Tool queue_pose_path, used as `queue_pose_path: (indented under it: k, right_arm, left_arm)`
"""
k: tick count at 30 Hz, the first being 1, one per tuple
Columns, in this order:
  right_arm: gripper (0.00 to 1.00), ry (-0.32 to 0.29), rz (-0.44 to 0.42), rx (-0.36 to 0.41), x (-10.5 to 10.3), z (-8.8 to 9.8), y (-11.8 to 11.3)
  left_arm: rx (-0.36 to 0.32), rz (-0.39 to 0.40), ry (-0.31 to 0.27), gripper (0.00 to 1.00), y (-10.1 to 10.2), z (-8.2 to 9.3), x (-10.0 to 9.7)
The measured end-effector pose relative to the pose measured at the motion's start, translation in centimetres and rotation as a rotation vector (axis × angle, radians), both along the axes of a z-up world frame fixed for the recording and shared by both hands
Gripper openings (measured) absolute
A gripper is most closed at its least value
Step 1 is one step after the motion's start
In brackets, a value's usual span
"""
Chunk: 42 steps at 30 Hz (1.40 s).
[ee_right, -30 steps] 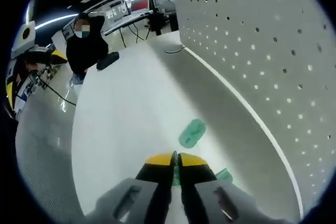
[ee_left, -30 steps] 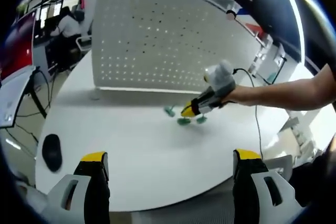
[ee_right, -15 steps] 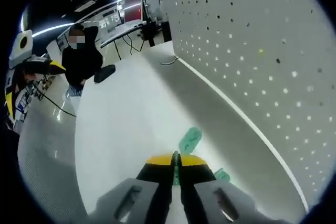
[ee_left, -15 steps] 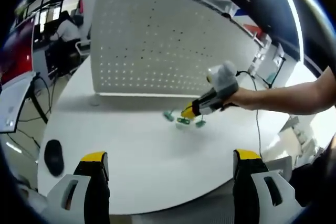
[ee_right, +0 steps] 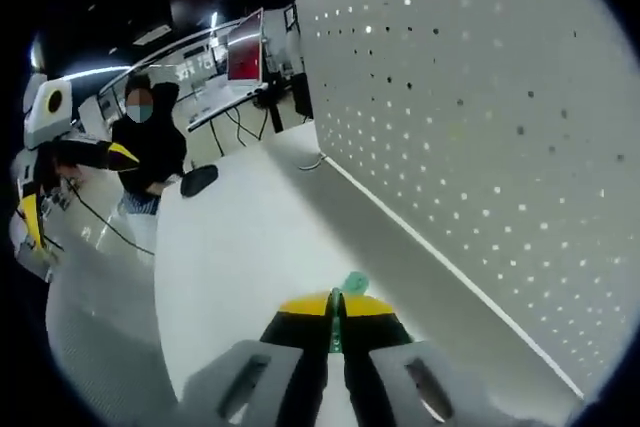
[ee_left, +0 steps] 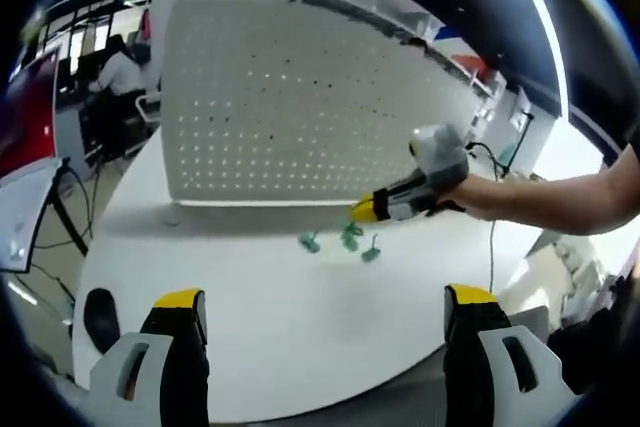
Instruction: Insert the hook assembly into the mounting plate slot until the hook locks in place.
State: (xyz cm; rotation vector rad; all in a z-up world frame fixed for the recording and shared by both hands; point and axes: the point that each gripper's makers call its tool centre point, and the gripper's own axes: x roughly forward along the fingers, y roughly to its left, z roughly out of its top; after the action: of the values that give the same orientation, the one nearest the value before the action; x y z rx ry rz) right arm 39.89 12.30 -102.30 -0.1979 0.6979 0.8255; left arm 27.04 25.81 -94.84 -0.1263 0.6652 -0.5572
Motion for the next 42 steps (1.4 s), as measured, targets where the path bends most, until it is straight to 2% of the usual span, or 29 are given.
queue_pose_path:
  k: [10, 15, 19, 26, 29, 38, 42]
  right_arm:
    - [0.00, -0.082, -0.107, 0.171, -1.7, 6.8, 0.2]
    - [0.00, -0.064, -0.185, 0.303, -3.4, 9.4, 0.5]
    - [0.00, -0.096, -0.222, 0.366, -5.0, 11.4, 0.7]
    - [0.00, -0.108, -0.257, 0.461, -7.6, 13.2, 1.9]
    - [0.00, -0.098, -0.290, 0.531, -8.1, 13.9, 2.2]
    - [0.00, -0.113, -0.276, 0.572, -9.3, 14.8, 4.0]
    - [0.00, -0.120, -0.266, 0.592, -9.6, 15.4, 4.7]
  left_arm:
    - [-0.030, -0.026, -0.023, 1.00, -1.5, 1.1, 0.5]
    - [-0.099, -0.011, -0.001, 1.00, -2.3, 1.0, 1.0]
    - [-0.118, -0.015, 0.002, 0.99, -3.2, 1.0, 1.2]
    - [-0.120, -0.044, -0.012, 0.91, -4.4, 1.4, 1.4]
    - [-0.143, -0.051, -0.009, 0.90, -5.0, 1.7, 1.6]
    - [-0.189, -0.071, 0.003, 0.79, -6.1, 2.3, 1.7]
    - [-0.212, -0.084, 0.008, 0.67, -6.3, 2.8, 1.8]
